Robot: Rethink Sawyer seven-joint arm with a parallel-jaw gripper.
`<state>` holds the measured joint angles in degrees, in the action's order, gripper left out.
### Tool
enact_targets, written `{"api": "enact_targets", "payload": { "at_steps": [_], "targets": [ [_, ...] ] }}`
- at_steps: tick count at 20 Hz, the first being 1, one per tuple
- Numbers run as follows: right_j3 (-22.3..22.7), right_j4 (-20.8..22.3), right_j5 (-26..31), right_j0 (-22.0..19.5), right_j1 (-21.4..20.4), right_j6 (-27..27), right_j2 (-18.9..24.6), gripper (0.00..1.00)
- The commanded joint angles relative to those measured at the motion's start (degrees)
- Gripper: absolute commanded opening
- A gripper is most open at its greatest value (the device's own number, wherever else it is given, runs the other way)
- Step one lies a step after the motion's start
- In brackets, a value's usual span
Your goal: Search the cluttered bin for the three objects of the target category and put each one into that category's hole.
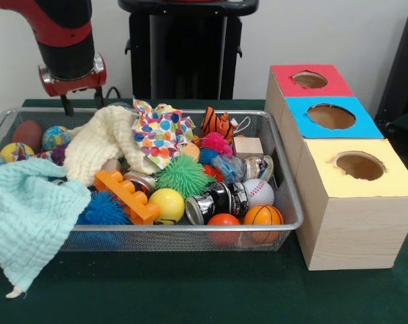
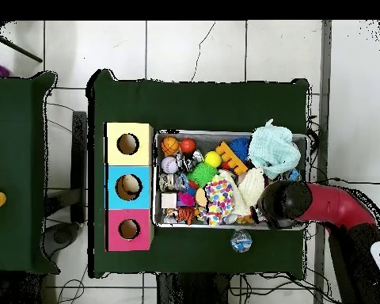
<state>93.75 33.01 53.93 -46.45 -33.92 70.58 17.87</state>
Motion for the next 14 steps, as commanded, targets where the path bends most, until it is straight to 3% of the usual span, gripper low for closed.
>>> {"api": "enact_targets", "payload": {
  "at_steps": [1,4,9,14],
  "targets": [
    [-7.99,-3.13,6.51,0.2,3.31,3.14,-0.23,1.0],
    [-10.14,-3.59,6.78,-0.82,7.12,2.23,-0.34,1.0],
    [-5.81,-4.23,-0.16,-2.72,9.15,5.7,-2.14,1.0],
    [-3.42,-4.35,-3.58,-3.56,10.81,7.09,-3.05,1.0]
  ]
}}
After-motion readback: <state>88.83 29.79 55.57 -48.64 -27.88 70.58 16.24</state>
